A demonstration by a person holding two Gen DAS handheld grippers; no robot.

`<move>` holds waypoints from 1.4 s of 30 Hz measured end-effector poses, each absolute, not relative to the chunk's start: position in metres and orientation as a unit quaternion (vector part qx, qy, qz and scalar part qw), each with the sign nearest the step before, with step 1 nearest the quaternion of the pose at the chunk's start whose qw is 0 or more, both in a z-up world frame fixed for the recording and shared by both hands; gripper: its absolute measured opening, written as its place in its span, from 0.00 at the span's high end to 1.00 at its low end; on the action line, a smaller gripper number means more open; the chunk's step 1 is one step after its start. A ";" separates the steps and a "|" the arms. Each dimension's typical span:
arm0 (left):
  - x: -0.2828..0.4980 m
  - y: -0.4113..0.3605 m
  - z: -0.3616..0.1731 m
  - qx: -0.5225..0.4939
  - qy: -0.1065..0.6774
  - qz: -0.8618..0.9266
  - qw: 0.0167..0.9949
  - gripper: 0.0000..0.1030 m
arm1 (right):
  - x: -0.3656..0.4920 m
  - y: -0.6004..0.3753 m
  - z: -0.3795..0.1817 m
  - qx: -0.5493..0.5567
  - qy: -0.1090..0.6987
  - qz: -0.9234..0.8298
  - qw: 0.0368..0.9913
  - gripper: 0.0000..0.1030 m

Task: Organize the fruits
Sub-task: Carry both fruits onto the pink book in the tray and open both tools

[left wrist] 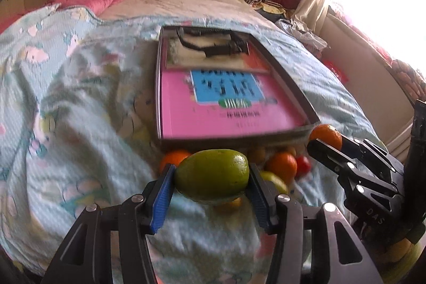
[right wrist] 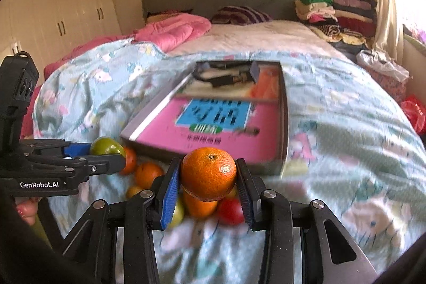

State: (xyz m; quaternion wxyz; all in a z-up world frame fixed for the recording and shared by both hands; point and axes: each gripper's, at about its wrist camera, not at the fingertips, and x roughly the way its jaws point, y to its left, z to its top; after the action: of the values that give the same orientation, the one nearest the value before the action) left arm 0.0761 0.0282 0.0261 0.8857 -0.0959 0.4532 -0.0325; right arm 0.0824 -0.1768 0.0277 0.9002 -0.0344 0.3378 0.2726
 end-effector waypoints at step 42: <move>0.158 0.016 -0.007 -0.050 0.474 -0.016 0.879 0.48 | 0.165 -0.155 -0.007 -0.053 0.390 0.244 0.886 0.52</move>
State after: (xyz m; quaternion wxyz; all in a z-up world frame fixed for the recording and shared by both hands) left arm 0.1578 0.0163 -0.0066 0.8792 -0.0503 0.4736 -0.0162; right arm 0.1649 -0.1548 -0.0069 0.8861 -0.0526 0.3903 0.2443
